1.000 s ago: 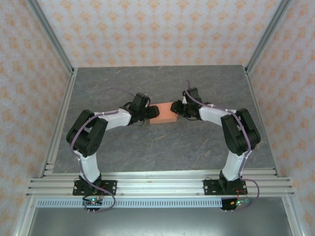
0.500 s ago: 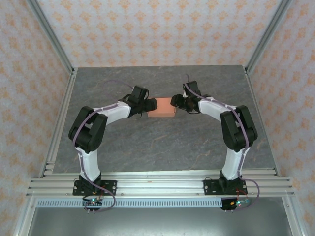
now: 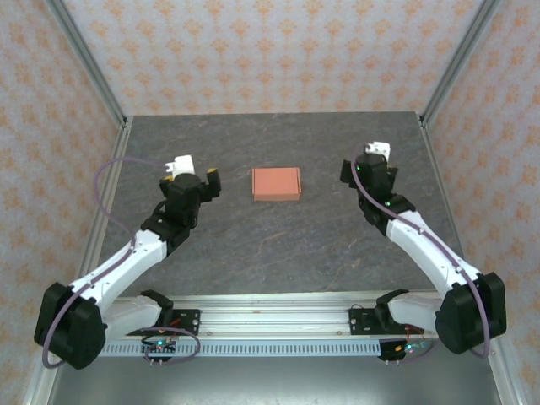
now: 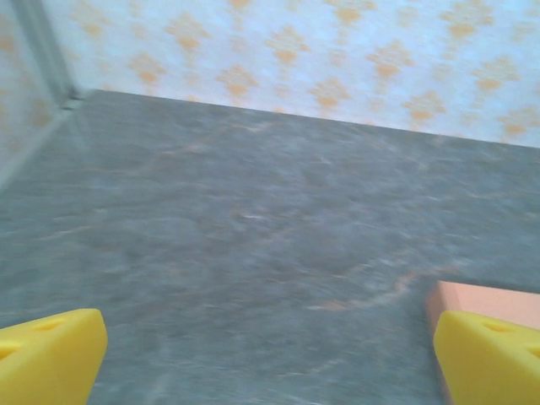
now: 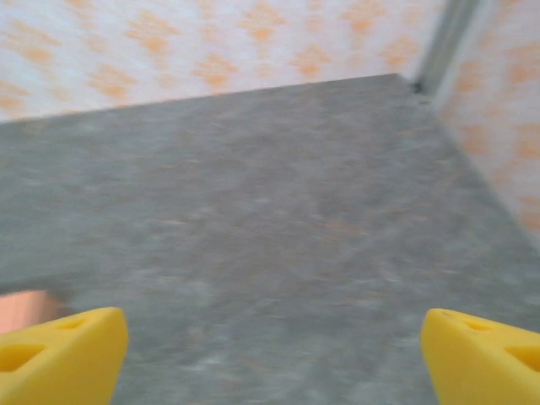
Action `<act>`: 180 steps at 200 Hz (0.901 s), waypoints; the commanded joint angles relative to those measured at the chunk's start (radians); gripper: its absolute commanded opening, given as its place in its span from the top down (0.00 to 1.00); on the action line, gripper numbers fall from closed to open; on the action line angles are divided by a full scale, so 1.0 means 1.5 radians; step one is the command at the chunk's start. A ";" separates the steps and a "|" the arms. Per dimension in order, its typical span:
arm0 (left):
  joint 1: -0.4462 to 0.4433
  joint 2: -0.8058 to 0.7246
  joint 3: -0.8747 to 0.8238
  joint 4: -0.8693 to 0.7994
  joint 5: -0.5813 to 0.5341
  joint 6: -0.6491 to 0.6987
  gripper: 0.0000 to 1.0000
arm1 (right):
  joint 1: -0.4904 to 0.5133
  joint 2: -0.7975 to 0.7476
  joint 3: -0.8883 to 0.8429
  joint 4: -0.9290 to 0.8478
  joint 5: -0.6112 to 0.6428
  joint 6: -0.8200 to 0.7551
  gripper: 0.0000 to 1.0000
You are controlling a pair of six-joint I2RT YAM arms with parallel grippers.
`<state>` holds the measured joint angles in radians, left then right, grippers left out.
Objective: Fold the paper box
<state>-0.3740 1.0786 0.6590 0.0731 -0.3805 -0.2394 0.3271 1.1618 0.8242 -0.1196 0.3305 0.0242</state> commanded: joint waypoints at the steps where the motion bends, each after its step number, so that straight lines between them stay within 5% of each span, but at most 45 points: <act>1: 0.039 -0.015 -0.047 0.014 -0.098 0.043 0.00 | -0.037 -0.018 -0.076 0.080 0.113 -0.049 0.03; 31: 0.125 0.013 -0.083 0.042 -0.112 0.041 0.00 | -0.089 0.000 -0.177 0.219 0.082 -0.054 0.01; 65: 0.204 0.104 -0.140 0.231 0.024 0.106 0.00 | -0.113 0.066 -0.241 0.368 0.019 -0.063 0.01; 99: 0.227 0.180 -0.148 0.347 0.106 0.127 0.00 | -0.121 0.121 -0.303 0.557 -0.029 -0.098 0.01; 162: 0.248 0.275 -0.153 0.437 0.265 0.164 0.00 | -0.146 0.225 -0.340 0.716 -0.133 -0.090 0.01; 180: 0.245 0.275 -0.152 0.437 0.266 0.167 0.00 | -0.150 0.232 -0.321 0.682 -0.141 -0.088 0.01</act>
<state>-0.0002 1.4849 0.4271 0.6617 -0.0483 -0.0395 0.1139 1.4933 0.3344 0.8391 0.1688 -0.1024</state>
